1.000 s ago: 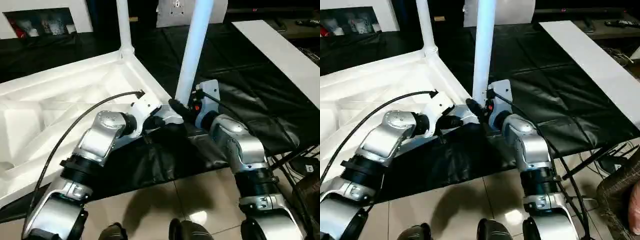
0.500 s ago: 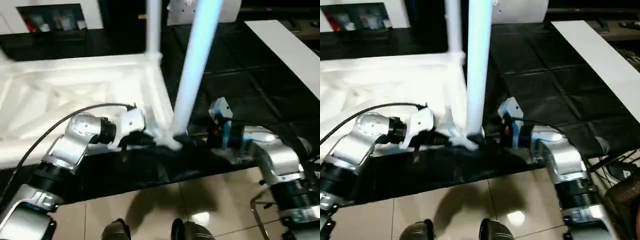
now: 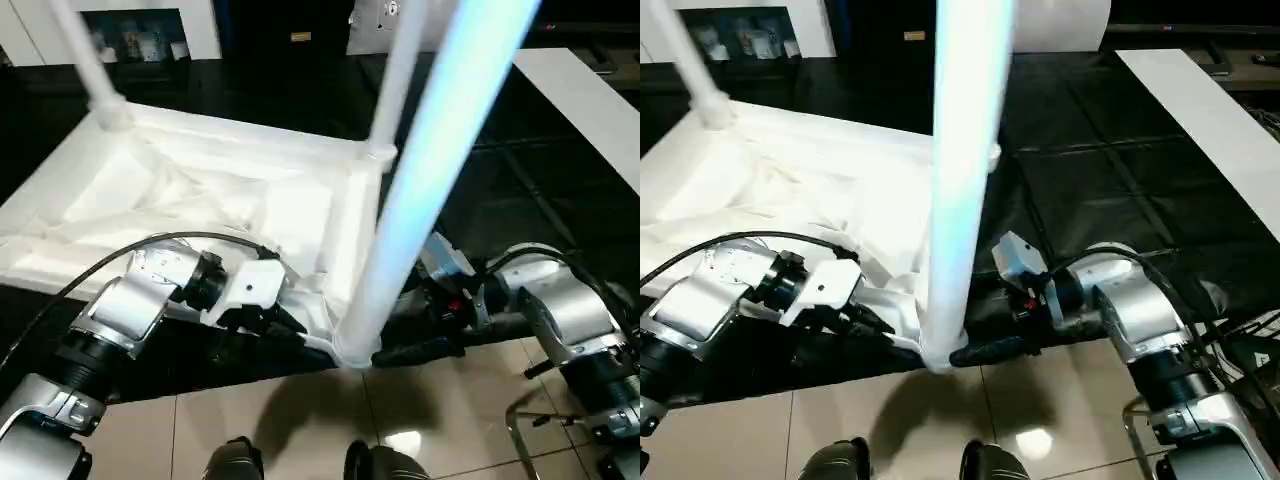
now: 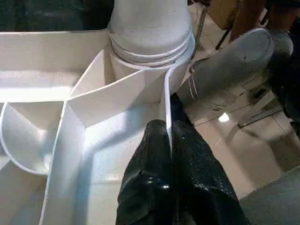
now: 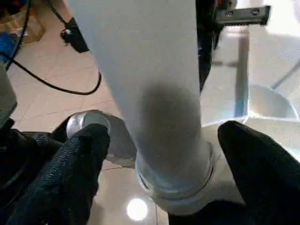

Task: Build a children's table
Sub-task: Rotate leg to tighten

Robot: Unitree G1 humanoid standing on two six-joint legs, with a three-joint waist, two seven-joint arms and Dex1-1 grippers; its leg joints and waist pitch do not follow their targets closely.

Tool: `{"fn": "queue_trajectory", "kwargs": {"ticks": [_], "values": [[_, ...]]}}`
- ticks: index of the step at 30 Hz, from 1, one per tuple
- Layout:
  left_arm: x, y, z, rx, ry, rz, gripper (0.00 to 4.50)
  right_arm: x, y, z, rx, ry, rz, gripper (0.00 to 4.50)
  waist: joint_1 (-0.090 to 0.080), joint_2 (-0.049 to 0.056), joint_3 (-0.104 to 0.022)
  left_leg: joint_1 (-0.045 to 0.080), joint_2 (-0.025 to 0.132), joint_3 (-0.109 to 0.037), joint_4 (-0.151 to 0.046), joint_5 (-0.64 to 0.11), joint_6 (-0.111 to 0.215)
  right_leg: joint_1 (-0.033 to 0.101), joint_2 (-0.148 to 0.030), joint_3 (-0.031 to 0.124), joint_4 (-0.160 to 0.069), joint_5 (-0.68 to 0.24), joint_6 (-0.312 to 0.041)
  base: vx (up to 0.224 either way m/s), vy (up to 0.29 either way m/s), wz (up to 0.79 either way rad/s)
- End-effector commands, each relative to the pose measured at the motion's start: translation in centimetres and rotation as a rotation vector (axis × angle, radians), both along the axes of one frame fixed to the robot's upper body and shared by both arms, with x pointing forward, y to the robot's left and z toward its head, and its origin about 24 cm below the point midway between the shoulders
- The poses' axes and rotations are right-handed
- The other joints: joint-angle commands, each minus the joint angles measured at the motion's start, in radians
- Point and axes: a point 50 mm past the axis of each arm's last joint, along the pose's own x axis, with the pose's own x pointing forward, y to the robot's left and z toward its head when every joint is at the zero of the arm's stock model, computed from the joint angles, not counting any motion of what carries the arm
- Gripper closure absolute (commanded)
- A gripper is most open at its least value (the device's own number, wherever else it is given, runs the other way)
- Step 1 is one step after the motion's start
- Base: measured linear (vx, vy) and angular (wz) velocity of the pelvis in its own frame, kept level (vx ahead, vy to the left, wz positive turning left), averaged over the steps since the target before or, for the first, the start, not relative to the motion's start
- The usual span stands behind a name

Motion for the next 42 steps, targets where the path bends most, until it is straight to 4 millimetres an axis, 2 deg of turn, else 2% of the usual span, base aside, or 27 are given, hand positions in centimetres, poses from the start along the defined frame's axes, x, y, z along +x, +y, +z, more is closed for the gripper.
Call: {"fn": "queue_trajectory", "kwargs": {"ticks": [1,3,4,9,12,19,23,27,28,30,31,32,33,34,35,36,38,39,42], "values": [[-0.9,-0.7,-1.1,0.06,0.037,-0.096,4.5,0.0,0.2,0.1,0.009,-0.004,0.037,0.75,-0.007,0.002,-0.07,0.011,0.032,0.001,-0.052,-0.144,0.081,0.063,-0.077,0.059,-0.068,-0.171,-0.239,0.0,0.0,0.0],[-0.9,-0.8,-1.1,0.059,0.038,-0.103,4.5,0.1,0.4,0.1,0.015,-0.003,0.044,0.83,-0.006,0.001,-0.072,0.01,0.032,0.001,-0.051,-0.136,0.081,0.064,-0.076,0.059,-0.065,-0.159,-0.238,0.0,0.0,0.0],[-1.0,-0.8,-1.1,0.058,0.039,-0.107,4.5,0.2,0.5,0.1,0.024,-0.005,0.046,1.07,-0.006,0.002,-0.073,0.011,0.032,0.001,-0.051,-0.129,0.082,0.063,-0.076,0.058,-0.063,-0.146,-0.242,0.0,0.0,0.0],[-0.9,-0.8,-1.2,0.058,0.039,-0.112,4.5,0.3,0.9,-0.1,0.041,0.011,0.051,1.24,-0.005,0.004,-0.077,0.01,0.031,0.001,-0.048,-0.102,0.094,0.066,-0.073,0.057,-0.056,-0.083,-0.259,0.0,0.0,0.0],[-0.9,-0.8,-1.2,0.059,0.04,-0.114,4.5,0.2,1.0,-0.2,0.041,0.026,0.055,1.66,-0.004,0.002,-0.077,0.009,0.03,0.001,-0.049,-0.108,0.094,0.067,-0.073,0.057,-0.057,-0.092,-0.257,0.0,0.0,0.0],[-0.9,-0.7,-1.3,0.062,0.04,-0.111,4.5,0.1,1.0,-0.4,0.037,0.047,0.063,2.14,-0.003,0.003,-0.077,0.01,0.03,0.001,-0.049,-0.113,0.087,0.066,-0.073,0.057,-0.058,-0.109,-0.251,0.0,0.0,0.0],[-0.7,-1.1,-1.1,0.019,0.057,-0.042,4.5,-0.4,1.5,-0.3,0.076,0.117,0.041,2.34,-0.003,0.0,-0.073,0.009,0.031,0.002,-0.049,-0.11,0.09,0.066,-0.072,0.058,-0.058,-0.105,-0.252,0.0,0.0,0.0],[-0.2,-1.4,-0.9,-0.001,0.071,0.068,4.5,-0.1,2.4,-0.6,0.082,0.136,-0.089,2.36,-0.005,0.0,-0.069,0.008,0.029,0.001,-0.052,-0.13,0.069,0.064,-0.074,0.059,-0.065,-0.167,-0.233,0.0,0.0,0.0],[0.4,-1.6,-0.7,-0.035,0.087,0.155,4.5,0.3,3.1,-1.0,0.061,0.114,-0.192,2.36,-0.009,0.002,-0.064,0.009,0.025,0.0,-0.054,-0.165,0.05,0.062,-0.076,0.058,-0.077,-0.264,-0.206,0.0,0.0,0.0],[0.7,-1.8,-0.5,-0.05,0.088,0.196,4.5,0.6,3.5,-1.2,0.055,0.105,-0.254,2.36,-0.012,0.0,-0.059,0.009,0.023,-0.003,-0.057,-0.19,0.034,0.059,-0.078,0.058,-0.086,-0.345,-0.183,0.0,0.0,0.0],[1.2,-2.1,-0.3,-0.065,0.084,0.261,4.5,1.2,4.2,-1.3,0.059,0.109,-0.353,2.37,-0.021,-0.001,-0.056,0.007,0.019,-0.009,-0.062,-0.214,0.013,0.06,-0.079,0.054,-0.096,-0.455,-0.14,-0.053,-0.008,-0.05],[1.3,-2.1,-0.3,-0.066,0.083,0.265,4.5,1.3,4.2,-1.3,0.059,0.109,-0.36,2.37,-0.026,-0.001,-0.054,0.008,0.019,-0.01,-0.063,-0.222,0.01,0.058,-0.08,0.054,-0.1,-0.483,-0.13,-0.053,-0.008,-0.05],[1.9,-2.5,-0.1,-0.08,0.072,0.348,4.5,2.2,4.9,-1.4,0.06,0.108,-0.495,2.38,-0.032,-0.001,-0.053,0.006,0.019,-0.011,-0.064,-0.228,0.005,0.059,-0.08,0.054,-0.1,-0.501,-0.123,0.0,0.0,0.0],[2.2,-2.7,0.0,-0.086,0.067,0.38,4.5,2.5,5.2,-1.4,0.057,0.114,-0.546,2.39,-0.041,-0.001,-0.05,0.005,0.016,-0.015,-0.067,-0.243,-0.003,0.058,-0.08,0.051,-0.106,-0.539,-0.11,0.0,0.0,0.0],[2.3,-2.7,0.0,-0.087,0.066,0.387,4.5,2.6,5.2,-1.5,0.055,0.114,-0.556,2.4,-0.047,-0.002,-0.051,0.004,0.015,-0.018,-0.067,-0.248,-0.01,0.06,-0.081,0.051,-0.105,-0.555,-0.102,0.0,0.0,0.0],[2.8,-3.1,0.2,-0.099,0.053,0.45,4.5,3.1,5.6,-1.7,0.038,0.116,-0.641,2.4,-0.054,-0.005,-0.052,0.002,0.015,-0.02,-0.069,-0.24,-0.012,0.063,-0.082,0.05,-0.106,-0.562,-0.091,0.0,0.0,0.0],[3.9,-3.7,0.6,-0.12,0.032,0.576,4.5,3.9,6.3,-2.0,0.008,0.106,-0.792,2.43,-0.063,-0.003,-0.055,0.012,0.014,-0.017,-0.065,-0.239,-0.008,0.054,-0.079,0.051,-0.109,-0.536,-0.1,0.0,0.0,0.0],[4.5,-4.0,0.8,-0.128,0.014,0.666,4.5,4.4,6.7,-2.3,-0.009,0.094,-0.904,2.43,-0.067,-0.002,-0.054,0.013,0.015,-0.014,-0.063,-0.232,-0.007,0.051,-0.079,0.053,-0.106,-0.514,-0.106,0.0,0.0,0.0],[5.2,-4.5,0.9,-0.14,-0.01,0.767,4.5,4.9,7.4,-2.5,-0.01,0.115,-1.037,2.44,-0.07,0.0,-0.058,0.012,0.013,-0.012,-0.062,-0.212,-0.004,0.052,-0.076,0.054,-0.104,-0.462,-0.119,0.0,0.0,0.0]]}}
